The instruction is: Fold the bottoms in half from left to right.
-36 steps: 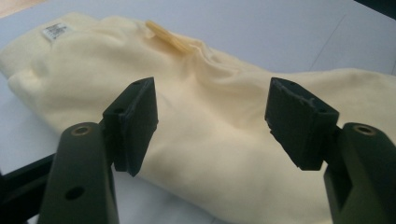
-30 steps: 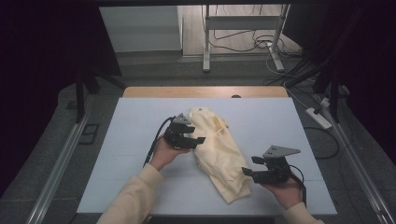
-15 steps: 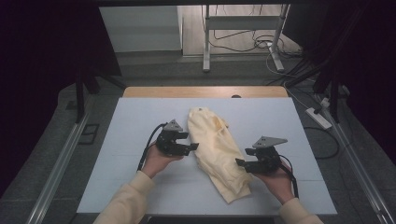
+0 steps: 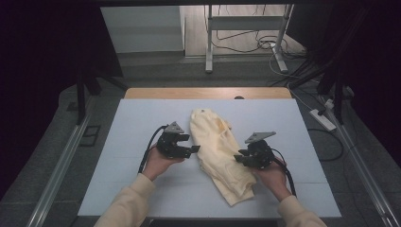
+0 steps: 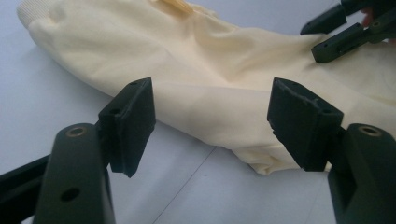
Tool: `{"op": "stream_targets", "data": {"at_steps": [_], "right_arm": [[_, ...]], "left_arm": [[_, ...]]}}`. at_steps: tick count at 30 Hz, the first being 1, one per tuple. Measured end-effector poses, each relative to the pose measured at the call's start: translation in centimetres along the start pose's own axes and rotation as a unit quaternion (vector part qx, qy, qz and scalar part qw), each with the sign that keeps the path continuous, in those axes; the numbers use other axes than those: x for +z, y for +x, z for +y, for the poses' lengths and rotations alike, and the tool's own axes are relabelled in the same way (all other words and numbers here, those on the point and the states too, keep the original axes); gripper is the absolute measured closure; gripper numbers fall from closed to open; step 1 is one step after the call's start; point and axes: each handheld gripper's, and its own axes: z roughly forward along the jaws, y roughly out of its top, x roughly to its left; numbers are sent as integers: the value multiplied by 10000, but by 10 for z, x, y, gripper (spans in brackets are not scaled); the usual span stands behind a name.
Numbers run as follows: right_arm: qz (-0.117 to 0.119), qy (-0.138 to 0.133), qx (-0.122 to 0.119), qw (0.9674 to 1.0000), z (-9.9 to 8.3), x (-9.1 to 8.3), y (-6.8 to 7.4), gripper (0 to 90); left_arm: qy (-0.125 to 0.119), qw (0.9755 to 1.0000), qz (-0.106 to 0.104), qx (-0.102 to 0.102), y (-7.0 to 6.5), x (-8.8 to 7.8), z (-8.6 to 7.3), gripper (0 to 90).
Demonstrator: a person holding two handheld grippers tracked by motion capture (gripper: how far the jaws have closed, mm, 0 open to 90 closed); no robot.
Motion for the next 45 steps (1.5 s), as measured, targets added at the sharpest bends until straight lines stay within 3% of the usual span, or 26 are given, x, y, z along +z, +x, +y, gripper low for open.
{"op": "stream_targets", "data": {"at_steps": [3, 11, 16, 18, 20, 23, 27, 32, 40, 45], "right_arm": [[-38, 66, -92, 9999, -3, -3, 0, 840], [-131, 192, -107, 9997, -17, -12, -3, 857], [-141, 386, -111, 9991, -25, -5, -2, 855], [-175, 436, -165, 9988, -25, -1, -1, 830], [-262, 416, -213, 9986, -25, -1, 0, 749], [-499, 94, -300, 9983, -23, -11, 2, 604], [-297, -319, -382, 9983, -16, -28, 11, 570], [67, -393, -689, 9968, -15, -35, 32, 559], [603, -227, -865, 9942, -11, -24, 58, 503], [536, 201, -1018, 9932, -14, -10, 65, 494]], "left_arm": [[-16, 10000, 5, 28, -1, -1, 1, 313], [-36, 10000, 29, -7, 0, -4, 0, 313], [-38, 10000, 42, -25, 1, -4, -1, 312], [-31, 10000, 54, -13, 1, -4, -2, 309], [-32, 10000, 65, -8, 1, -4, -2, 307], [-63, 10000, 55, -24, 2, -4, -2, 307], [-64, 10000, 60, -26, 2, -4, -2, 307], [-69, 10000, 53, -33, 3, -5, -2, 307], [-64, 9999, 67, -37, 4, -6, -3, 307], [-35, 10000, 56, -41, 5, -5, -3, 305]]}}
